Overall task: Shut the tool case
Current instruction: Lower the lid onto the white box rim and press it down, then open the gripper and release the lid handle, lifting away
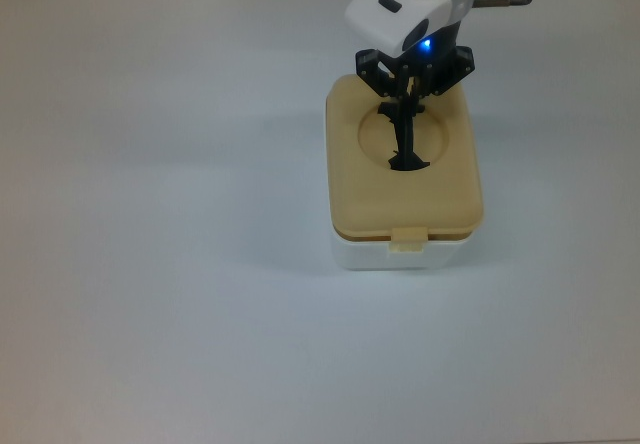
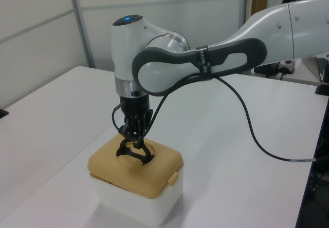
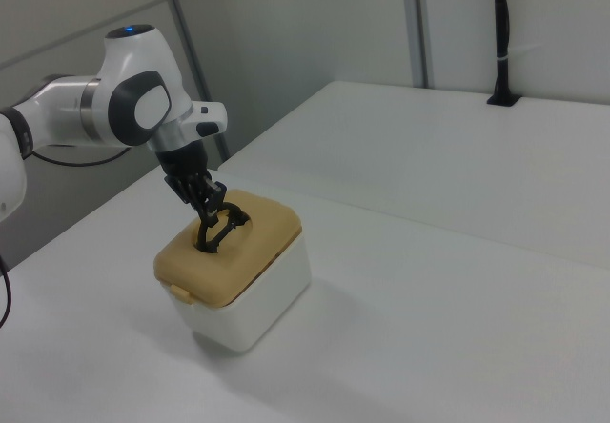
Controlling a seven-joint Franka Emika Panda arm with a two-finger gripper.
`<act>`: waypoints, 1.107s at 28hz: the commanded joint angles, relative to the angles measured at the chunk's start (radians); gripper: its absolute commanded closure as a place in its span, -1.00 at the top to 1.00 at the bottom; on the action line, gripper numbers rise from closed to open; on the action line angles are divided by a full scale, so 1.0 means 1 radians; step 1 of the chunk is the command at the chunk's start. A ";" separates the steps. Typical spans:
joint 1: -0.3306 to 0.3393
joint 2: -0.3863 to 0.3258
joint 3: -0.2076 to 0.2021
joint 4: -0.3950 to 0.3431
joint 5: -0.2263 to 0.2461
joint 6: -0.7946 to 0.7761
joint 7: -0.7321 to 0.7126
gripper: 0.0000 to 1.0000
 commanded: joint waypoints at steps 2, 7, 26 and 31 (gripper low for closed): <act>0.011 0.010 -0.001 0.017 -0.026 0.005 0.023 -1.00; 0.009 0.012 -0.003 0.017 -0.028 0.005 0.023 -1.00; 0.008 0.016 -0.008 0.017 -0.051 0.002 0.021 0.84; -0.002 -0.007 -0.012 0.017 -0.053 -0.008 0.015 1.00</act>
